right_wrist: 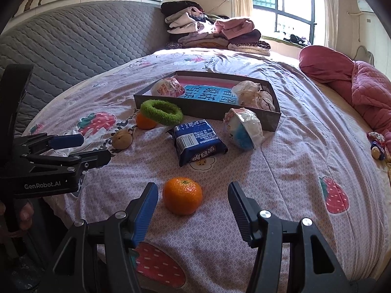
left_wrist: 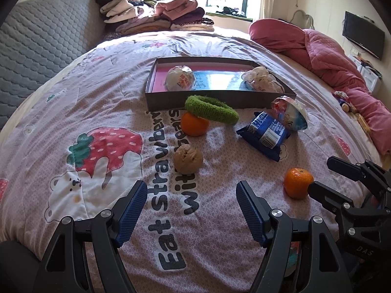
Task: Organize objects
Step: 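Move left tool toward the brown ball while right tool approaches a tangerine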
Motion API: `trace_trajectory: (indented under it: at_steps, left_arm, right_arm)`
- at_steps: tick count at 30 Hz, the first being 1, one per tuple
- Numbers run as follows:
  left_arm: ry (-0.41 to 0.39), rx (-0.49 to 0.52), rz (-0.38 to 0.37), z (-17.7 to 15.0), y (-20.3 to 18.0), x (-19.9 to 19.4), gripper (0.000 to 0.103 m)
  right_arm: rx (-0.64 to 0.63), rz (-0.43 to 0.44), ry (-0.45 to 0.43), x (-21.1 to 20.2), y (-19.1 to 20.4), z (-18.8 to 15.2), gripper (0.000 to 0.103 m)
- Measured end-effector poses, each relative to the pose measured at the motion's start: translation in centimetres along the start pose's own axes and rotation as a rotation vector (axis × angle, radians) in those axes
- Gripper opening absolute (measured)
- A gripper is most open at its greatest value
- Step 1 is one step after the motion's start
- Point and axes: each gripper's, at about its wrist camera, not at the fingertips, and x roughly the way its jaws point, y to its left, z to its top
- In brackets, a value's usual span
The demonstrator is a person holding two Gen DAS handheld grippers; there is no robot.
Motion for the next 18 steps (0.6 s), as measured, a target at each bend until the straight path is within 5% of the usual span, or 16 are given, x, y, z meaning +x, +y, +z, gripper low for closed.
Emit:
trace_trajectory:
  at_steps: [18]
  left_arm:
    - [0.015, 0.001, 0.007, -0.2, 0.0, 1.2, 0.076]
  right_arm:
    - [-0.006, -0.012, 0.017, 1.1, 0.0, -0.3, 0.059]
